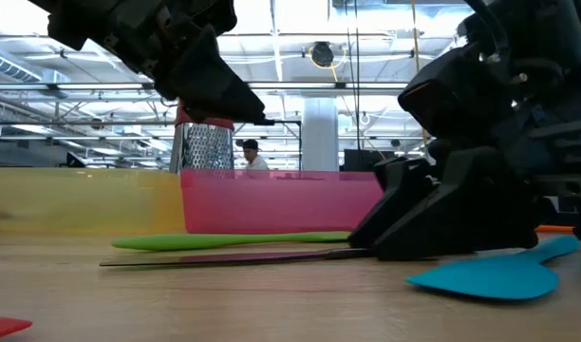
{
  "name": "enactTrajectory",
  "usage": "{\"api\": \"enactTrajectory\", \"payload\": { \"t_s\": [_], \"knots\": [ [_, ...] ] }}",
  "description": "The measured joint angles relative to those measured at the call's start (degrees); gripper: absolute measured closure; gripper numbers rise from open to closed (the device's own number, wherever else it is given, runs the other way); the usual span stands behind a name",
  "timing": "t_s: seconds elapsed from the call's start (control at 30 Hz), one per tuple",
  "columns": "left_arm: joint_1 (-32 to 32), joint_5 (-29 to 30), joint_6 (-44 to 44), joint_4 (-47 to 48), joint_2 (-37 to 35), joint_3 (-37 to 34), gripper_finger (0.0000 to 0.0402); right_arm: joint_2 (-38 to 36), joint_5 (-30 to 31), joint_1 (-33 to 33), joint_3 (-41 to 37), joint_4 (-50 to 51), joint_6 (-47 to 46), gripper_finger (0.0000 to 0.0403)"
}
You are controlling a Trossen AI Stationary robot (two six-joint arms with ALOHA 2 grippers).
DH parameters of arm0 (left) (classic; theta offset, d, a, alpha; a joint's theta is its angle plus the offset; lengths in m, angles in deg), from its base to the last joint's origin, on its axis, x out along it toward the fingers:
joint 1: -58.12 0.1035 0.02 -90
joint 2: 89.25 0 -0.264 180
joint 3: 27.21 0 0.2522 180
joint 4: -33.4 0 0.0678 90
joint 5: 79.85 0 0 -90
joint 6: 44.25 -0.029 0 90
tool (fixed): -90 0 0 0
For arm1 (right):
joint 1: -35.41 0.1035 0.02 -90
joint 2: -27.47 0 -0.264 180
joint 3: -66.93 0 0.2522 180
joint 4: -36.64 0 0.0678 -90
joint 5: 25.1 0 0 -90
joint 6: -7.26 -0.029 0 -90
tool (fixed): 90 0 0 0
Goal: Pick & Place Kitchen Items
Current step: Put the black table knife into the pink bin
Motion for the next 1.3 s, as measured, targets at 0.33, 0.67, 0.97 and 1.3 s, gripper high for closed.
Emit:
{"api": "enactTrajectory", "payload": {
  "t_s": [0.33, 0.67, 0.97, 1.3],
  "knots": [
    [-2.6, -5.0, 1.3, 3.6, 0.0, 0.0, 0.0286, 2.1, -1.5, -0.6, -0.1, 0.8, 2.9, 0.0334],
    [-6.8, -3.8, -0.2, 3.5, 0.0, 0.0, 0.0286, 2.3, 0.8, -1.1, -0.2, 1.2, 4.1, 0.0373],
    [-7.8, -3.7, 1.3, 1.4, 6.3, 0.0, 0.0224, 2.0, 2.0, -1.3, -0.2, -5.1, 4.7, 0.0374],
    [-7.8, -3.9, 4.2, -6.9, 12.2, 0.0, 0.0159, 2.0, 5.0, -1.2, -0.3, -8.2, 7.5, 0.0374]
  ]
}}
